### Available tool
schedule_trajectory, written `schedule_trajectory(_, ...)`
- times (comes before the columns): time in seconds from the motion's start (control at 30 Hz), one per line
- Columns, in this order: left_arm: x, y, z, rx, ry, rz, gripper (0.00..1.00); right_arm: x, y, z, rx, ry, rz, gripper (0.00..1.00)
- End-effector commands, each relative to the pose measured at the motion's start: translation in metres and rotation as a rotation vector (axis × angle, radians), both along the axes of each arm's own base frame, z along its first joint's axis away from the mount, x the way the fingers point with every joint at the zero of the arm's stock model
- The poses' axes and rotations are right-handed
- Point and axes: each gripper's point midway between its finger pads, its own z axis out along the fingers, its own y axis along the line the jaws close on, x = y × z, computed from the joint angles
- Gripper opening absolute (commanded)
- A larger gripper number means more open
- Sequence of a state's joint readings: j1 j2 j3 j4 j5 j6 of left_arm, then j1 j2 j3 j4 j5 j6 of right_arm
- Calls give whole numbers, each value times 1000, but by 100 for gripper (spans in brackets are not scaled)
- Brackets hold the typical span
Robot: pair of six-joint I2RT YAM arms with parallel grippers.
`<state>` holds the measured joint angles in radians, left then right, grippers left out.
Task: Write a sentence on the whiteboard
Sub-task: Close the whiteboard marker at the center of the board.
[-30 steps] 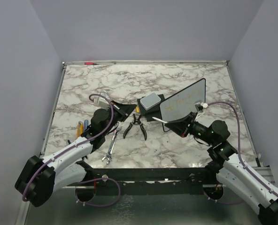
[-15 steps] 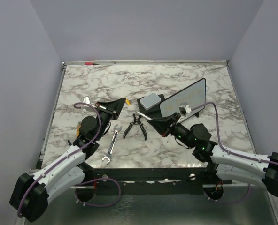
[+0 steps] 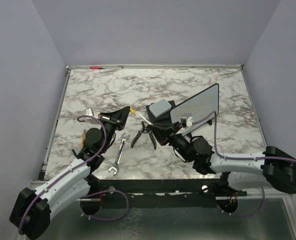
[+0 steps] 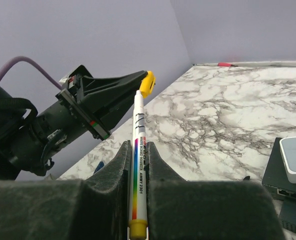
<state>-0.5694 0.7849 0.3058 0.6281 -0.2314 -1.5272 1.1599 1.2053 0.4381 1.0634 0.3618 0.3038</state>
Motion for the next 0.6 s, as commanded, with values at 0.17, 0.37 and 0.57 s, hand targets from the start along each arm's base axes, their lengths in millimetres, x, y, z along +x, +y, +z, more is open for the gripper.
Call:
schedule_trajectory(0.17,1,8,6,-52,-7,30,0,11,6,18,15,-35,-59,1)
schedule_trajectory(0.37,2,9,8,-54,-10,32,0,8,17,13,-3,-31,-21,1)
schedule_trajectory(0.57,3,11,11,-54,-15,40,0,8,20,7,-25,-22,-13,1)
